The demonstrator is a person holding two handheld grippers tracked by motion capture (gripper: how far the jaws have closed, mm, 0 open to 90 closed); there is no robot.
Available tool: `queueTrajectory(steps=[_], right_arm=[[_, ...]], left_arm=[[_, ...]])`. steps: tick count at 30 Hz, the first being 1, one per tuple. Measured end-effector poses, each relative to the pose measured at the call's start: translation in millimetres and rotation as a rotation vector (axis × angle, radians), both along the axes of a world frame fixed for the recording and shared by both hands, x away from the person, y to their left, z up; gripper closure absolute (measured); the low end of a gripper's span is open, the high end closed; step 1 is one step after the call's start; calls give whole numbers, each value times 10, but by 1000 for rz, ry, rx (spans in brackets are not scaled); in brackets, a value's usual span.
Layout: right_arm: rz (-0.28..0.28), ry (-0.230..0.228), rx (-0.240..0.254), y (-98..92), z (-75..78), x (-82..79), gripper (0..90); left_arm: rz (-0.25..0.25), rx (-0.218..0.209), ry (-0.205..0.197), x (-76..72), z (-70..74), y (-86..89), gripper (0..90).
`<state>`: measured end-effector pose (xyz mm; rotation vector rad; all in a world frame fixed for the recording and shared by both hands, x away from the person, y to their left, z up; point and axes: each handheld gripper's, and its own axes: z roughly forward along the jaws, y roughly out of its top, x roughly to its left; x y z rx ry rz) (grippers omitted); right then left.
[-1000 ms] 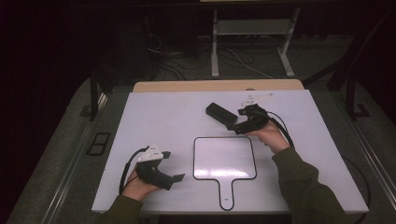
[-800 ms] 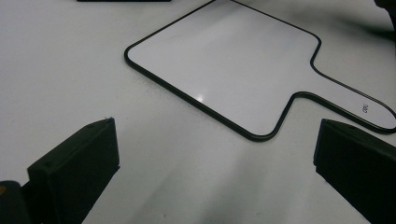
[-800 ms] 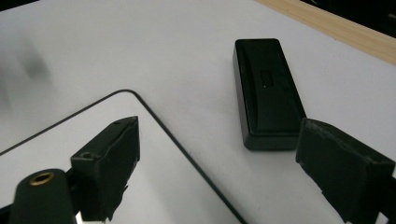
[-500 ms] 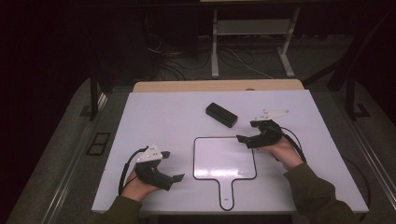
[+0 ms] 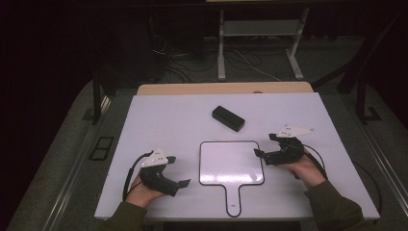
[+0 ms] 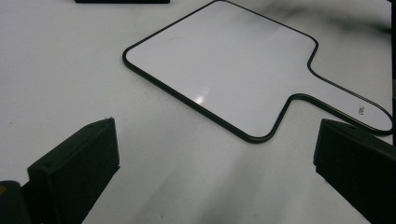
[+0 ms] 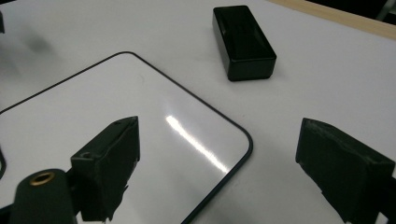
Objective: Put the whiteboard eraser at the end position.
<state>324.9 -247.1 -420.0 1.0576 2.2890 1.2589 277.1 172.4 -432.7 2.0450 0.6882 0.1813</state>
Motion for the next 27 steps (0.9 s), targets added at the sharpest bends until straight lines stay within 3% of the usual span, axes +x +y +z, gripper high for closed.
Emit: queueTrajectory(steps=[7, 27], right_arm=[[-22, -26, 16, -74, -65, -158, 123], [-7, -14, 39, -392, -219, -580, 123]], left_arm=[[-2, -7, 0, -4, 2, -12, 0], [3, -6, -2, -8, 17, 7, 0]])
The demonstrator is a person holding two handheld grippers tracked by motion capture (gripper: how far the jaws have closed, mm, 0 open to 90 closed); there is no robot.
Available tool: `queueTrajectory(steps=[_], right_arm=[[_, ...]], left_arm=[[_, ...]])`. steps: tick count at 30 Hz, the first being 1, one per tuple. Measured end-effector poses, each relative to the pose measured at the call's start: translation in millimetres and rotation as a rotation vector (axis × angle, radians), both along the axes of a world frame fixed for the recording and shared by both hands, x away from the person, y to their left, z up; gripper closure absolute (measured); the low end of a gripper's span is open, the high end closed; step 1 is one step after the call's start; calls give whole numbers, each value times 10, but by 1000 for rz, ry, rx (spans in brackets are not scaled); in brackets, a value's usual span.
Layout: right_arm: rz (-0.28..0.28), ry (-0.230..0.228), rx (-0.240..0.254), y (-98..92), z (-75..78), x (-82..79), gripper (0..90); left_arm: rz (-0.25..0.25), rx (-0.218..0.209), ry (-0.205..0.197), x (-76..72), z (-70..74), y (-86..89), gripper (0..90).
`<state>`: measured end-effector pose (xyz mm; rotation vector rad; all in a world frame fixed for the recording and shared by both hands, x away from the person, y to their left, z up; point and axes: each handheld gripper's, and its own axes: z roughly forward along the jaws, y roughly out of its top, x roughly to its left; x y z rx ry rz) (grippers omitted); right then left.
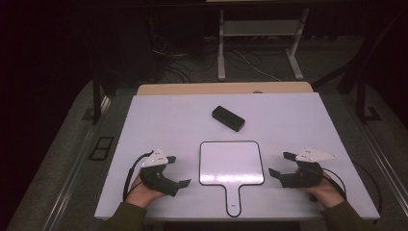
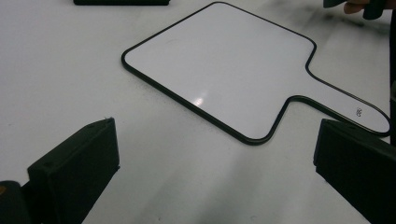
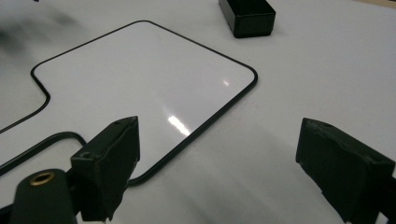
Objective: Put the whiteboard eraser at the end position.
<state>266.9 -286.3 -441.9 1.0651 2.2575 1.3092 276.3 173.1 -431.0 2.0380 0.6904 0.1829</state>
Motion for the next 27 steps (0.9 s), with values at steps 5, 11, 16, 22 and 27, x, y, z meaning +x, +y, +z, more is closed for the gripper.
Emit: queueTrajectory(steps=[5, 11, 16, 22, 27], right_arm=[[5, -9, -15, -46, -30, -56, 122], [4, -12, -12, -79, -52, -100, 123], [12, -1, -20, -80, -66, -112, 123], [16, 1, -26, -76, -75, -108, 123], [13, -1, -25, -88, -73, -103, 123]], left_arm=[[-3, 2, 2, 10, -11, 8, 0], [-9, 9, 5, 8, -24, 4, 0], [-10, 6, 8, 0, -30, -9, 0], [-14, 10, 10, 7, -35, -1, 0], [-14, 8, 11, 6, -36, -4, 0]])
